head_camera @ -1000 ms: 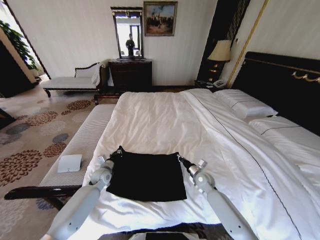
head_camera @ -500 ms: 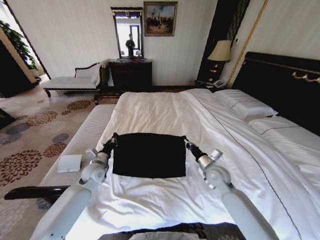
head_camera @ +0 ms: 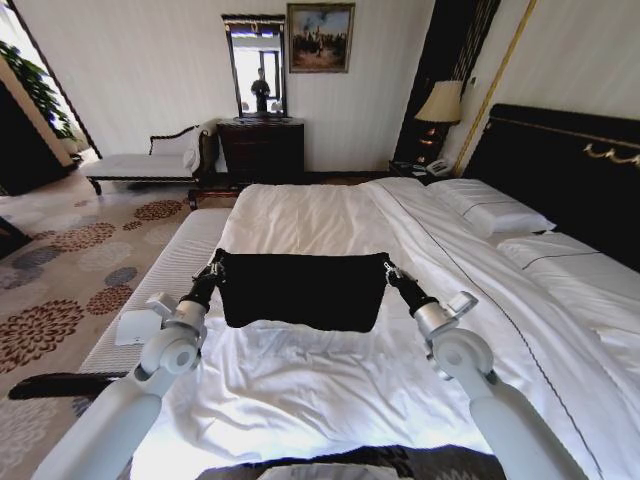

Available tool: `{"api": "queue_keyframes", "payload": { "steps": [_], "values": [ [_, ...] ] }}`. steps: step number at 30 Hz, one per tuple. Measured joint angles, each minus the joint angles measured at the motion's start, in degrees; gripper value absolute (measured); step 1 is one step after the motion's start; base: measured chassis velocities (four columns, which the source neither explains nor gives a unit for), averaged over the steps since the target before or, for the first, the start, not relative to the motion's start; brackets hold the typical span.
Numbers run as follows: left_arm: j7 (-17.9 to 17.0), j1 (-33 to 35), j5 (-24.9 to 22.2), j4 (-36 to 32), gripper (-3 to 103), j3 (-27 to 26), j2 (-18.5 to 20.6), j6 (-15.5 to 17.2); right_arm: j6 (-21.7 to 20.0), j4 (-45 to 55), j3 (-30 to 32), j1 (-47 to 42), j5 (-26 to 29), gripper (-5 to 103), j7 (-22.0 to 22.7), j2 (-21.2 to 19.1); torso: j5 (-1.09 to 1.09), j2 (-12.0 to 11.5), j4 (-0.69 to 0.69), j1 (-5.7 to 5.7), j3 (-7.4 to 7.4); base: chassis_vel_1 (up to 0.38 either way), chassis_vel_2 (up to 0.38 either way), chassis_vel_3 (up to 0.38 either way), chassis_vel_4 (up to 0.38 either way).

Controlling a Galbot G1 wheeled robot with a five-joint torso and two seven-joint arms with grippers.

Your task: Fold the clothes on the bed.

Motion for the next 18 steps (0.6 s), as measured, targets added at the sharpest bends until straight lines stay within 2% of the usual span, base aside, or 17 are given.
{"api": "queue_keyframes", "payload": {
  "steps": [8,15,18],
  "values": [
    [-0.65,6.59,0.05,-5.34,1,-3.88,0.02,-0.07,-0.77,3.73,1.5,-2.87,1.04,0,1.33,-0.1,0.0,0.0,0.0,0.0,0.0,0.0,0.0,0.0,0.0],
    [-1.02,21.22,1.85,-15.43,1,-12.18,-3.76,-0.14,-3.24,12.16,5.13,-12.14,1.94,0,3.59,0.81,0.0,0.01,-0.01,-0.02,-0.01,0.0,0.0,0.0,0.0],
    [-1.39,24.65,2.16,-17.28,1,-14.14,-4.67,0.13,-4.24,14.17,6.15,-13.95,2.08,0,4.43,1.03,0.0,0.0,-0.01,-0.01,-0.01,0.0,0.0,0.0,0.0]
  ]
}}
